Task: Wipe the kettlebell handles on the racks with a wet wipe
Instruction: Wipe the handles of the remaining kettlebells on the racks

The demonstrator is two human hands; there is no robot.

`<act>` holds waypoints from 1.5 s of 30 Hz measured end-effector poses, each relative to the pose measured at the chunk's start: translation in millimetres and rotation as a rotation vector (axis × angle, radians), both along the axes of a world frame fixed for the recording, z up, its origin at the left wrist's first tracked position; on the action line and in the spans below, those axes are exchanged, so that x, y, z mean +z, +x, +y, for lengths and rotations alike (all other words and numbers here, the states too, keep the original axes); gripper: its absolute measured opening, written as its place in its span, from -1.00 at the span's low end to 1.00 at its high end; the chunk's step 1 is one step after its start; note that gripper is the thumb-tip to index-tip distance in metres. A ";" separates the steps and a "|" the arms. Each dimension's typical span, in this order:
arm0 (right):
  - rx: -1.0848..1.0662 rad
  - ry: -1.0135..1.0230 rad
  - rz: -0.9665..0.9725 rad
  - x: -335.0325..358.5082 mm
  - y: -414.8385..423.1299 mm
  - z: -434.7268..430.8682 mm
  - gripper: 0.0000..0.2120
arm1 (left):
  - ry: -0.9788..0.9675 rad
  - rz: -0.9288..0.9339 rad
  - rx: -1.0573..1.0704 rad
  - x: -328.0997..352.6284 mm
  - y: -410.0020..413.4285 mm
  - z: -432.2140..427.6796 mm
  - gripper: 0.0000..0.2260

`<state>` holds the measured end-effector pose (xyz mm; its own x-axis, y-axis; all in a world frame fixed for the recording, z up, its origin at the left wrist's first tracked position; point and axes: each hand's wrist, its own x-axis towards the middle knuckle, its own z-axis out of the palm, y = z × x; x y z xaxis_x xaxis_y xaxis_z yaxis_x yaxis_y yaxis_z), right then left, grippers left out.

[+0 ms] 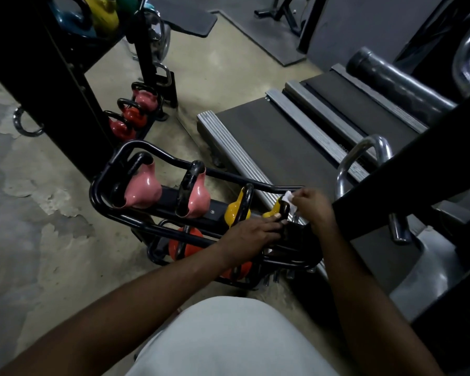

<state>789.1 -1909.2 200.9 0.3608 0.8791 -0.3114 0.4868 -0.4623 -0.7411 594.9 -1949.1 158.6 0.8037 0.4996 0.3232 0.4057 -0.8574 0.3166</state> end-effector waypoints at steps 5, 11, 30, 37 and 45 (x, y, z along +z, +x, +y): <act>-0.232 -0.027 0.548 -10.6 0.8 -7.2 -0.85 | -0.098 -0.003 -0.010 5.9 2.4 1.6 -0.64; -0.396 -0.023 0.883 -16.2 -4.8 -8.4 -0.75 | -0.096 0.027 -0.015 8.4 -0.7 1.6 -0.62; -0.308 -0.119 0.960 -6.1 -26.4 -20.7 -0.65 | 0.016 0.005 0.041 -1.0 -1.8 -11.9 -0.62; -0.227 -0.076 0.988 -13.1 -17.9 -34.8 -0.55 | 0.020 0.046 0.029 -3.0 -1.1 -7.3 -0.62; -0.168 -0.101 0.926 -9.8 -14.5 -38.3 -0.48 | 0.086 0.105 0.008 2.1 -4.0 -3.2 -0.60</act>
